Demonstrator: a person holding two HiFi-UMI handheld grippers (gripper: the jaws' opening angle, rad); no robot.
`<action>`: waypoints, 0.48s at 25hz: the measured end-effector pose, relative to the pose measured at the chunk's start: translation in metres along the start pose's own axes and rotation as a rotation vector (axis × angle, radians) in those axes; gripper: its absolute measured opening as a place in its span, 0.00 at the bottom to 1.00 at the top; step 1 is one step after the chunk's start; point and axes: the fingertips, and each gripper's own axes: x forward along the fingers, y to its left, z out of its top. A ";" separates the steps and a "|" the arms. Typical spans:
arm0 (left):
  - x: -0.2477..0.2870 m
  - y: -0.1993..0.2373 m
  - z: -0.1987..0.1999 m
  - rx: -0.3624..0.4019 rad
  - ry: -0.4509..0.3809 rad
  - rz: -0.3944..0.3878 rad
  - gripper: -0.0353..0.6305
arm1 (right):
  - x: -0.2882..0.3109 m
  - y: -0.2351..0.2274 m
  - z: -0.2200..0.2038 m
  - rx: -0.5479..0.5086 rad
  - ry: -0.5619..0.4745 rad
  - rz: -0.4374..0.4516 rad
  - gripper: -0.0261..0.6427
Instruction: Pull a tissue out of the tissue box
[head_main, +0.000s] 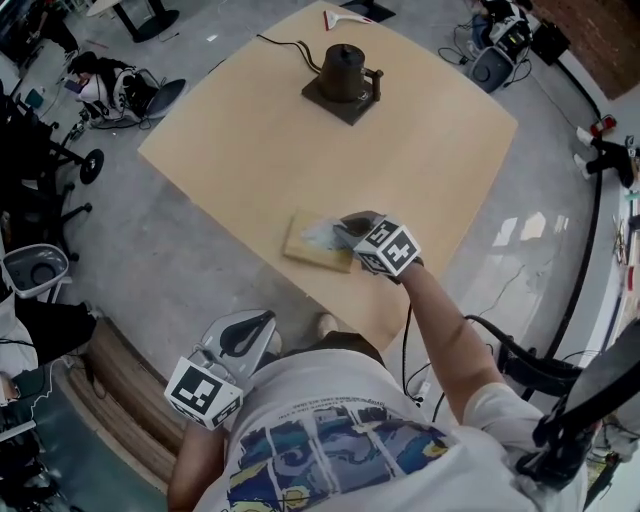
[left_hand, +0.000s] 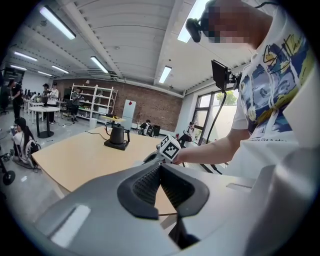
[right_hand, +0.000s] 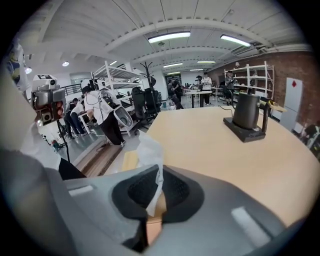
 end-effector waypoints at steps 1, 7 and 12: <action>-0.001 0.001 0.001 0.001 0.000 -0.007 0.06 | 0.000 0.002 0.002 -0.012 0.005 -0.003 0.05; -0.006 0.001 -0.002 0.023 0.001 -0.063 0.06 | -0.006 0.012 0.006 -0.047 0.027 -0.061 0.05; -0.015 0.001 0.001 0.058 -0.014 -0.109 0.06 | -0.020 0.020 0.009 -0.078 0.040 -0.132 0.04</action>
